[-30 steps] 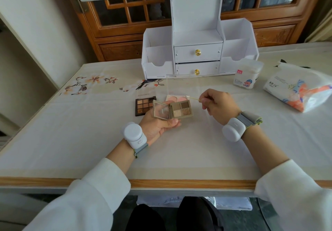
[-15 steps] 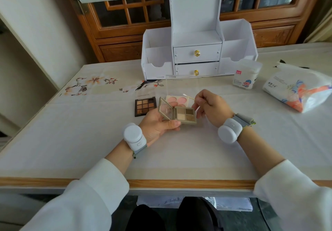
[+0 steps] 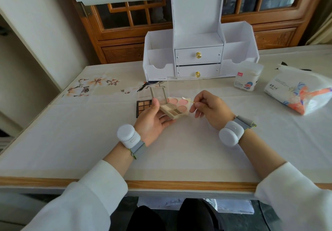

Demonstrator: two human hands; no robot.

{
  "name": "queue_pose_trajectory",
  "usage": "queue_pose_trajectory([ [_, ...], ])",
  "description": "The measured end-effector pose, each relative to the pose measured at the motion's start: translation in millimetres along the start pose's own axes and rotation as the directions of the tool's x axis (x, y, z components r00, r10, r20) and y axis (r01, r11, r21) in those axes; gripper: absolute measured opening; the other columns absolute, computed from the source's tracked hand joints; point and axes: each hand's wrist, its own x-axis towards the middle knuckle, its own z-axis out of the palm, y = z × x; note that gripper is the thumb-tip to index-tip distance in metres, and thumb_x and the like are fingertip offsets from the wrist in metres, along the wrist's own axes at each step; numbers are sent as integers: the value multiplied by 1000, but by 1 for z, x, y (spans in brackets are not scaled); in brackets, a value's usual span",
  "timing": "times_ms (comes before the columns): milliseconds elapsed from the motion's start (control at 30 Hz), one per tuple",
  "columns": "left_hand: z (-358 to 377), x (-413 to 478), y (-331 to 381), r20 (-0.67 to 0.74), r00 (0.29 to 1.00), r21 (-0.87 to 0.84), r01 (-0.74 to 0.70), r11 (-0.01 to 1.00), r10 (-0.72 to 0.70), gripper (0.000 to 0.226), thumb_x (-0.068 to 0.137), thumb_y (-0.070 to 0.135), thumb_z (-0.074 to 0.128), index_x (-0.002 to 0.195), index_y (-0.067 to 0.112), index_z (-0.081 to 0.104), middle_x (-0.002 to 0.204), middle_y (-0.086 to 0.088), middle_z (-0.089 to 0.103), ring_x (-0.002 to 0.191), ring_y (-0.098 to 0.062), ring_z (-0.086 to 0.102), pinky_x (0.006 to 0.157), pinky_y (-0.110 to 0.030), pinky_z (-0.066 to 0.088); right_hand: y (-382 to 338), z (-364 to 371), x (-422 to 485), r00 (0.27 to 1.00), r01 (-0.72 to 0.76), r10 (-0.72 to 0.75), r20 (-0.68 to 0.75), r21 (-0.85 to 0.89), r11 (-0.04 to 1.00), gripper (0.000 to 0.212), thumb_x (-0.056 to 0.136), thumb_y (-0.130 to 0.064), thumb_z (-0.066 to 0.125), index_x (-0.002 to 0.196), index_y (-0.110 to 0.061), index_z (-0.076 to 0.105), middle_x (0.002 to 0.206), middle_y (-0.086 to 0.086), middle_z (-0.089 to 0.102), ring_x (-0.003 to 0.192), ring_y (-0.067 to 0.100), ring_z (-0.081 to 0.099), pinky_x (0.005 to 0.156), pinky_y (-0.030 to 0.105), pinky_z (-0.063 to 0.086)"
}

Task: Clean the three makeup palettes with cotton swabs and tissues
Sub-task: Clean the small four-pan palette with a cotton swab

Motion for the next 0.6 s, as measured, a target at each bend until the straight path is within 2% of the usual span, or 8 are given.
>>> queue_pose_trajectory([
  [67, 0, 1, 3, -56, 998, -73, 19, 997, -23, 53, 94, 52, 28, 111, 10, 57, 105, -10, 69, 102, -26, 62, 86, -40, 53, -1, 0, 0, 1000, 4, -4, 2, -6, 1000, 30, 92, 5, 41, 78, -21, 46, 74, -1, 64, 60, 19, 57, 58, 24, 45],
  [133, 1, 1, 5, -88, 994, -136, 49, 990, -61, 60, 97, 53, 20, 117, 8, 54, 109, -17, 64, 102, -30, 60, 83, -41, 50, -1, 0, 0, 1000, 6, -6, -2, -25, 1000, 30, 91, 4, 42, 77, -22, 47, 74, -2, 63, 60, 17, 56, 57, 21, 45],
  [233, 3, 2, 8, -150, 983, -204, 76, 976, -108, 61, 98, 53, 21, 111, 4, 55, 93, -18, 67, 89, -31, 61, 73, -38, 48, -1, 2, -1, 1000, 16, -16, 5, -57, 998, 30, 91, 3, 44, 77, -24, 48, 73, 0, 62, 58, 16, 55, 57, 19, 45],
  [367, 6, -1, 6, -121, 981, -194, 126, 973, -151, 68, 98, 54, 19, 115, -1, 55, 103, -19, 60, 70, -23, 63, 58, -25, 53, -2, 3, -1, 1000, 24, -23, 12, -88, 996, 29, 92, 0, 44, 76, -24, 49, 71, -2, 62, 53, 10, 53, 59, 21, 44],
  [467, 9, -1, 3, -90, 980, -165, 159, 973, -176, 70, 97, 56, 18, 110, 0, 58, 99, -16, 61, 64, -21, 64, 55, -23, 52, -4, 3, -2, 999, 38, -37, 7, -96, 995, 29, 92, -1, 45, 75, -24, 49, 68, -4, 61, 49, 7, 50, 53, 15, 42],
  [533, 11, -1, 2, -60, 979, -141, 184, 973, -194, 75, 97, 57, 17, 120, -4, 54, 92, -14, 64, 61, -20, 65, 54, -23, 52, -4, 4, -2, 999, 44, -44, 0, -116, 992, 27, 91, -1, 47, 75, -23, 50, 66, -5, 60, 48, 6, 49, 51, 12, 41],
  [600, 15, -1, 0, -32, 978, -112, 201, 973, -206, 77, 97, 57, 14, 120, -5, 54, 83, -13, 67, 59, -20, 65, 53, -23, 52, -4, 6, -2, 999, 49, -51, -11, -137, 989, 22, 90, 0, 48, 79, -19, 52, 64, -6, 58, 48, 5, 49, 52, 10, 40],
])
